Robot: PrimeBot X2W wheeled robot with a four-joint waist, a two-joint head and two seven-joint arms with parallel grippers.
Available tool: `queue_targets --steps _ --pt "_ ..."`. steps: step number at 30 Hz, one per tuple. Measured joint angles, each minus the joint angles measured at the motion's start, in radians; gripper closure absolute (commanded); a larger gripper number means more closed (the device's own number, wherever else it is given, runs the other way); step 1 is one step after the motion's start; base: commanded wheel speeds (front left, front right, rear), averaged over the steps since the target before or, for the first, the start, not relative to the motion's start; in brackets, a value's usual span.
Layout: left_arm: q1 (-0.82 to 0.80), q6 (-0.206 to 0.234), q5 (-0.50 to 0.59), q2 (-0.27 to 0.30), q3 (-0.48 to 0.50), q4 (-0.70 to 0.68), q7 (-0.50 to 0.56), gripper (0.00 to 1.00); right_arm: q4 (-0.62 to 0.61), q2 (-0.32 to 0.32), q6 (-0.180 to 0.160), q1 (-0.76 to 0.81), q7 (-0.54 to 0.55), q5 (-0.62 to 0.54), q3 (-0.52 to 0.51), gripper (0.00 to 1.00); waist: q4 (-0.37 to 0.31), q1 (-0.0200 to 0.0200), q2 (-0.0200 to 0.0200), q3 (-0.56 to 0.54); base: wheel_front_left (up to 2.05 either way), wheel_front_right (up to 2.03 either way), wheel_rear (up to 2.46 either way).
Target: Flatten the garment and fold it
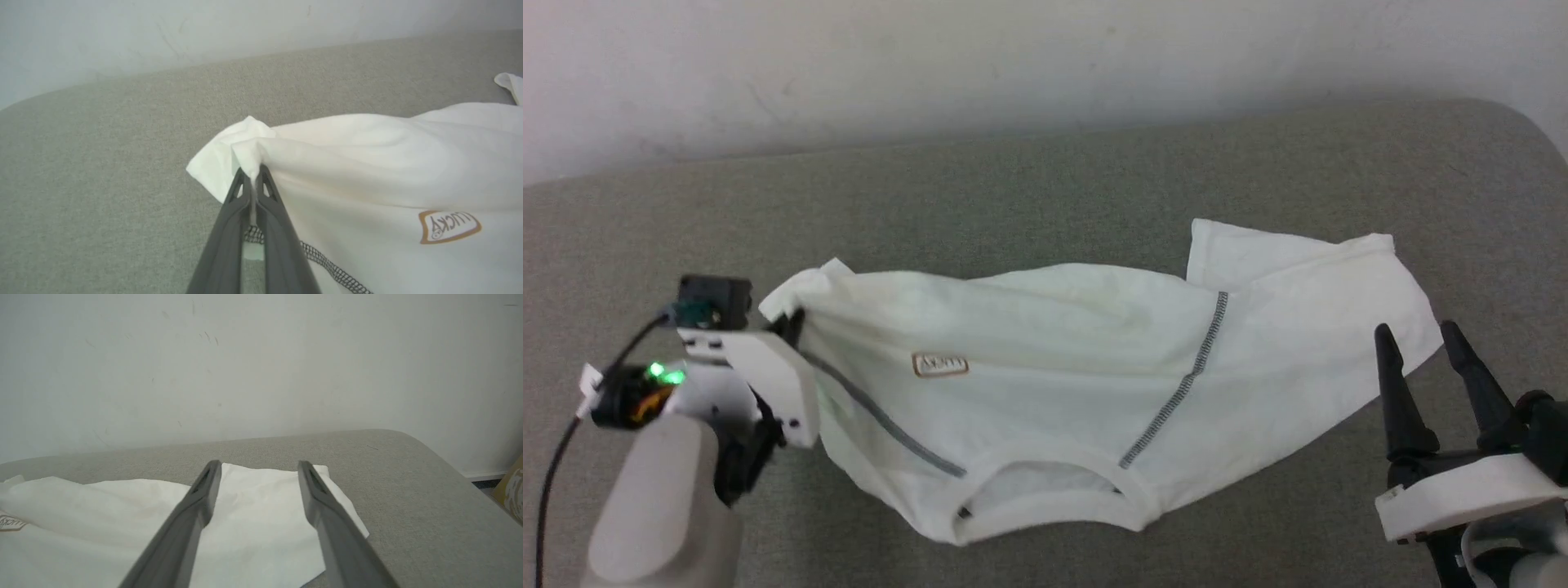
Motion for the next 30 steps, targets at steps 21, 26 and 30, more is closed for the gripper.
queue_targets --steps 21,26,30 --pt "0.066 0.048 -0.079 -0.023 0.072 0.022 -0.115 0.00 -0.043 0.011 0.000 0.055 0.028 -0.025 0.082 0.00 -0.026 -0.0003 0.0000 -0.041 0.00 0.00 0.00" --pt "0.180 0.038 -0.123 -0.017 0.035 -0.133 0.108 0.00 -0.057 0.011 0.000 0.078 0.045 -0.025 0.094 0.00 -0.015 -0.0004 0.0000 -0.078 0.00 0.00 0.00" --pt "0.213 0.038 -0.153 -0.013 0.009 -0.169 0.232 0.00 -0.058 0.012 0.000 0.086 0.056 -0.023 0.111 0.00 -0.013 -0.0004 0.0000 -0.085 0.00 0.00 0.00"
